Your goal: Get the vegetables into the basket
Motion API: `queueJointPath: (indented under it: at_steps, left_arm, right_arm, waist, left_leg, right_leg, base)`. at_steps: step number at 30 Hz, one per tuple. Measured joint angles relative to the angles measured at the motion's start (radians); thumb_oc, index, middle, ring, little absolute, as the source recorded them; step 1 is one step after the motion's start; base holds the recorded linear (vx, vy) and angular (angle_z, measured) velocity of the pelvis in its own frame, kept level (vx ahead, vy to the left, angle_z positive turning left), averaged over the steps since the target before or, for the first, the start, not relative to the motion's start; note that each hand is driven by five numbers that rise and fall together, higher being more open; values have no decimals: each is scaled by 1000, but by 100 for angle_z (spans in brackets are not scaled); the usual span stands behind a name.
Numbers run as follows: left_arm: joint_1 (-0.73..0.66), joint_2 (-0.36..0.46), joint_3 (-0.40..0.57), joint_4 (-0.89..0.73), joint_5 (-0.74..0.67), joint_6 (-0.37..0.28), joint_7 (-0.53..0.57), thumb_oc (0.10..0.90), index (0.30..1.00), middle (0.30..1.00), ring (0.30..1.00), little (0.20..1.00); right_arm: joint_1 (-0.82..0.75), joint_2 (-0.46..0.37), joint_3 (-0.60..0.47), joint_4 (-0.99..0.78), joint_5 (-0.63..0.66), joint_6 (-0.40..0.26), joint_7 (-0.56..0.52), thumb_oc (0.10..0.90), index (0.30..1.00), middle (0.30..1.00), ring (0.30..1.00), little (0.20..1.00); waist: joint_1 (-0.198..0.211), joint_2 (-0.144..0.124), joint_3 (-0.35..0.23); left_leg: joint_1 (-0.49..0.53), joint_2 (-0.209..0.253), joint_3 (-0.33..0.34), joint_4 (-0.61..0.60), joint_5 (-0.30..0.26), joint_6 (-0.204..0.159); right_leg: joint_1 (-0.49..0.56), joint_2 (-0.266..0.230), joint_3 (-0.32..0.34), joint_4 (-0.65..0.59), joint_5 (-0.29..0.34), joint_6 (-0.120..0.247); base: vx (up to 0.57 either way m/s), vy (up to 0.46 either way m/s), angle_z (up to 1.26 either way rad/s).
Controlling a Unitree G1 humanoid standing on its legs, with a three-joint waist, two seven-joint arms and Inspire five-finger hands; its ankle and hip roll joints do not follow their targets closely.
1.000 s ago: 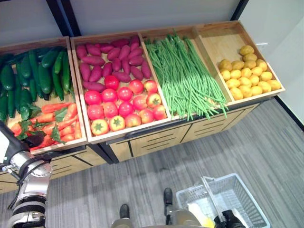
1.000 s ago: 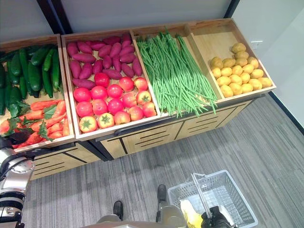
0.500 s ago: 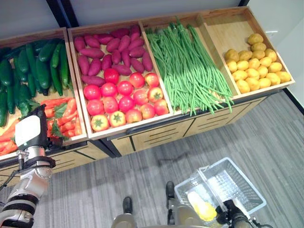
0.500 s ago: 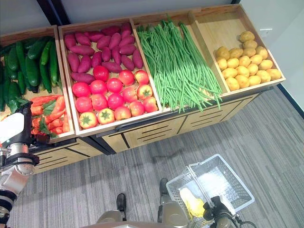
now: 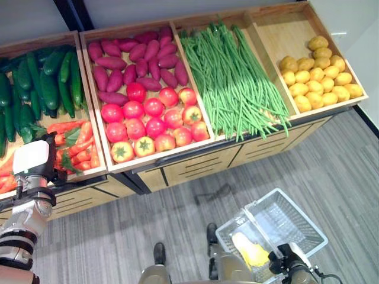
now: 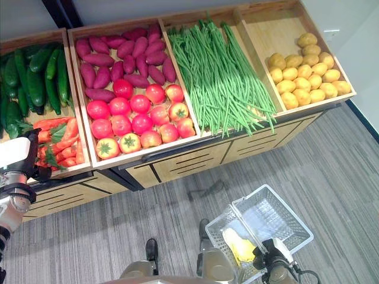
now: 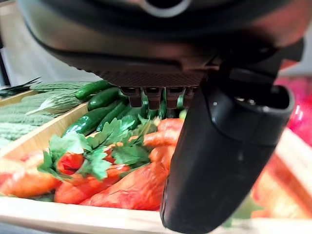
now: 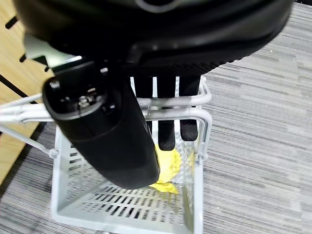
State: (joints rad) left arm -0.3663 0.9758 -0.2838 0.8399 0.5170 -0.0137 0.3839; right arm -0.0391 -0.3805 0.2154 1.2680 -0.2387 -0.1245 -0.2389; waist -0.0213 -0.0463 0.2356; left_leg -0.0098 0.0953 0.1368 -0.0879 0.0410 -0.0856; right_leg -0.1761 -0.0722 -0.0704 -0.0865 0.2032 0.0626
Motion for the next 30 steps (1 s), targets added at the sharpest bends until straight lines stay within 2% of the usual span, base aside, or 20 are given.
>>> queueJointPath:
  at_steps: [3,6,7,8,9,10,11,14,23,27,29,30]
  left_arm:
    - [-120,30,-102,64,51,9,-41,900,1000,1000,1000,1000]
    - [-152,30,-121,77,66,15,-66,900,1000,1000,1000,1000]
    - [-177,32,-159,80,76,19,-75,900,1000,1000,1000,1000]
    - [-234,53,-247,77,98,20,-94,900,1000,1000,1000,1000]
    - [-255,68,-274,65,125,16,-104,812,876,876,876,876]
    - [-270,75,-293,64,140,19,-110,535,489,489,489,489]
    - [-275,81,-294,63,154,20,-115,400,300,300,300,300]
    - [-286,141,-337,13,195,7,-130,400,300,300,300,300]
    - [-286,142,-347,-56,231,-6,-119,400,300,300,300,300]
    - [-261,128,-302,-140,210,-18,-89,400,300,300,300,300]
    - [-159,116,-190,-268,180,-38,-76,400,300,300,300,300]
    - [-148,111,-180,-285,178,-40,-74,400,300,300,300,300]
  right_arm:
    - [-31,-13,19,0,0,6,1,400,300,300,300,300]
    - [-63,-16,29,-2,0,5,1,400,300,300,300,300]
    - [-68,-19,31,-5,0,5,1,400,300,300,300,300]
    - [-75,-24,31,-7,0,6,2,400,300,300,300,300]
    - [-90,-26,31,-7,0,8,3,400,300,300,300,300]
    - [-99,-28,31,-7,0,11,4,400,300,300,300,300]
    - [-102,-28,31,-7,0,12,5,400,300,300,300,300]
    - [-108,-29,36,-11,1,11,8,400,300,300,300,300]
    - [-114,-29,51,-19,0,10,14,400,300,300,300,300]
    - [-120,-29,65,-19,0,7,14,400,300,300,300,300]
    - [-122,-27,65,-14,0,11,18,400,300,300,300,300]
    - [-121,-27,65,-13,0,11,18,400,300,300,300,300]
  waist:
    - [-3,-1,26]
    - [-21,-2,40]
    - [-20,-2,49]
    - [-19,-4,59]
    - [-18,-5,77]
    - [-19,-6,85]
    - [-20,-6,87]
    - [-19,-8,93]
    - [0,-14,98]
    - [6,-16,99]
    - [12,-16,99]
    - [15,-16,99]
  left_leg:
    - [-17,-3,-6,0,6,1]
    - [-27,-5,-9,0,8,1]
    - [-30,-10,-10,0,8,1]
    - [-46,-10,-15,0,11,2]
    - [-48,-10,-16,0,13,2]
    - [-50,-12,-16,0,13,2]
    - [-50,-12,-15,0,13,2]
    - [-59,-12,-17,0,13,2]
    - [-60,-12,-22,0,15,1]
    - [-46,-10,-33,0,15,1]
    - [-31,-10,-45,0,15,0]
    - [-26,-10,-46,0,15,0]
  right_leg:
    - [-14,-3,-4,0,7,0]
    - [-23,-5,-8,0,9,0]
    - [-25,-6,-8,0,9,0]
    - [-38,-9,-12,0,11,1]
    - [-40,-11,-12,1,13,1]
    - [-42,-12,-12,1,13,1]
    - [-42,-13,-12,1,13,1]
    - [-50,-14,-13,1,13,1]
    - [-48,-14,-18,1,13,1]
    - [-28,-15,-28,1,13,2]
    - [-6,-17,-41,1,13,2]
    - [0,-17,-41,1,12,2]
  base:
    - [-21,25,5]
    - [-28,47,3]
    - [-6,35,8]
    - [2,32,9]
    - [1,45,8]
    - [-5,33,0]
    - [-5,31,0]
    - [0,0,0]
    - [-2,-1,0]
    - [-11,-4,8]
    - [1,1,14]
    - [21,12,13]
